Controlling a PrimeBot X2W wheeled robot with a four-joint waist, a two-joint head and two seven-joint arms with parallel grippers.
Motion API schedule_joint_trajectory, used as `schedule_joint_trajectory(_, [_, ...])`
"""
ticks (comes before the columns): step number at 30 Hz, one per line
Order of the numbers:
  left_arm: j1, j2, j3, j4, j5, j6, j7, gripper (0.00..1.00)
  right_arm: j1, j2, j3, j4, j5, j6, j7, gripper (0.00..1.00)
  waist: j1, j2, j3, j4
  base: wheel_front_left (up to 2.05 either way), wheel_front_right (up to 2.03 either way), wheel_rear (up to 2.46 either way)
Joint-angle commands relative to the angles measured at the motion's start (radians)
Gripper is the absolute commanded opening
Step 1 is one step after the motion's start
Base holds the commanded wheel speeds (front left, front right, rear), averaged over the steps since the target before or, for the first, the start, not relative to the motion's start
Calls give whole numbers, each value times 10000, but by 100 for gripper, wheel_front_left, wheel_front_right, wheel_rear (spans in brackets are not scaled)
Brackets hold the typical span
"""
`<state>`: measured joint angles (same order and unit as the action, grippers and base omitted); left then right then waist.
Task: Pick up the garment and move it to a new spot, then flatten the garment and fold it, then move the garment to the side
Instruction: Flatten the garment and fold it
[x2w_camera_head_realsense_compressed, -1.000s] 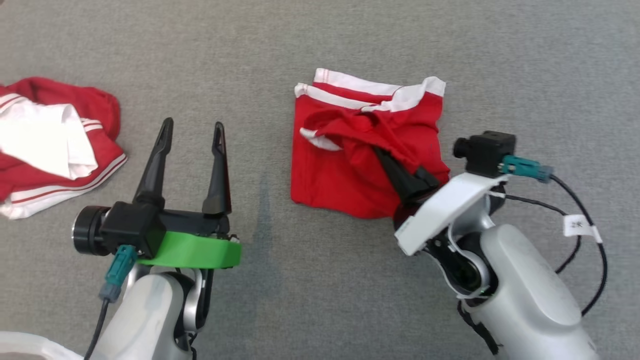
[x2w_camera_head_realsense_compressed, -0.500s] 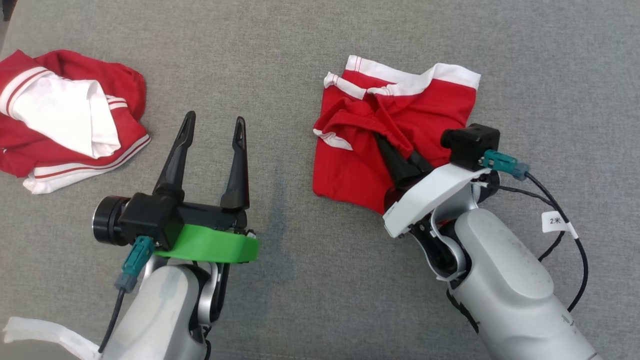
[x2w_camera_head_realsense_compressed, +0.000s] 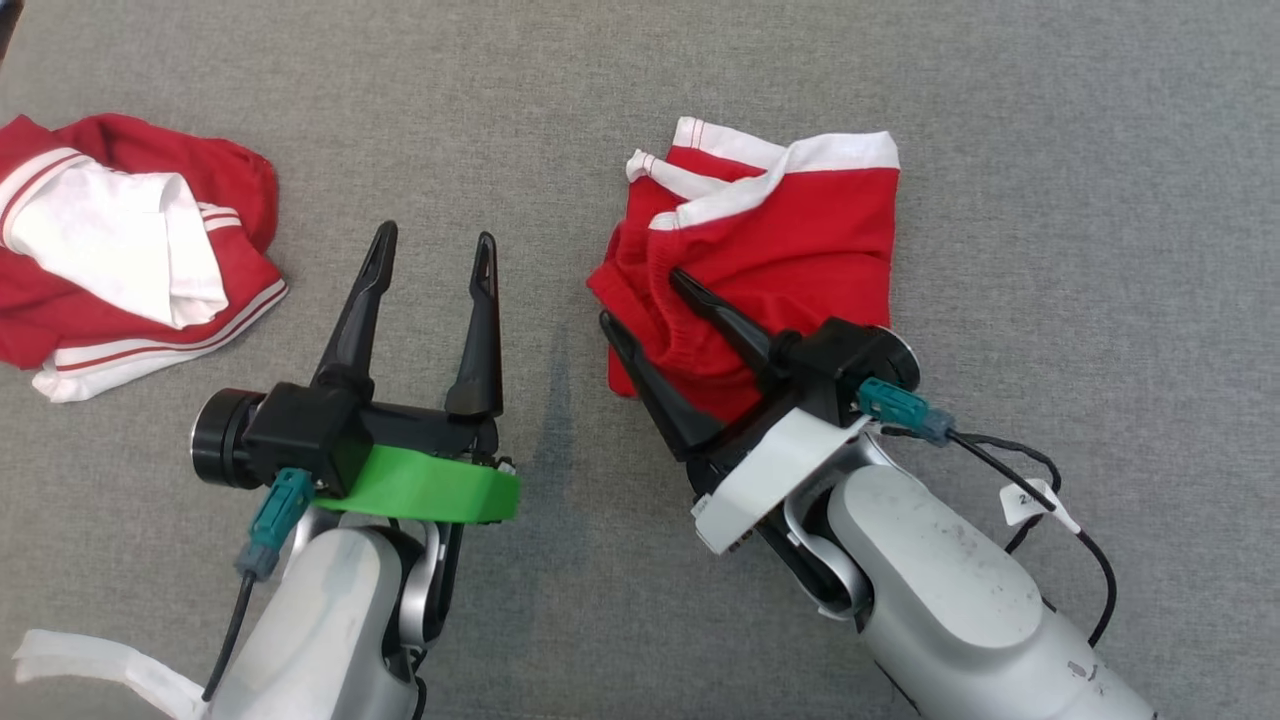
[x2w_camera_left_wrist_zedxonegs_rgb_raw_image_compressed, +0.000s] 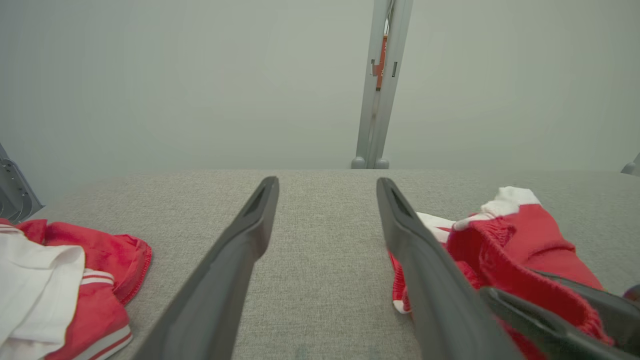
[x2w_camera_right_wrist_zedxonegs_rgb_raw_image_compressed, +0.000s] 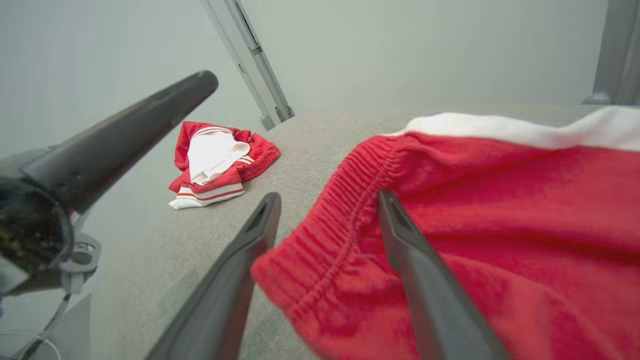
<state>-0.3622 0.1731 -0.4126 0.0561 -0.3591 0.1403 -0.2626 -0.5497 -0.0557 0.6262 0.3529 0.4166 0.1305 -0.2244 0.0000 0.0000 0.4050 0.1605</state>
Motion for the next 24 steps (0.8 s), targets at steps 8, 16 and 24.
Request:
schedule_joint_trajectory(8, [294,144,168,120,141,-40,-26,100,616,-481,-749,-1232,-621,4,-315,100,0,0,-361,-364,0,0,0])
schedule_joint_trajectory(16, [473,269,172,181,112,7,-24,100,1592,-907,-1389,-2214,-448,3,-11,100,0,0,-704,-636,0,0,0])
schedule_joint_trajectory(24, [843,551,411,173,44,266,24,100,2793,-894,-3226,-2996,-829,4,-42,100,0,0,-1200,-1047,0,0,0])
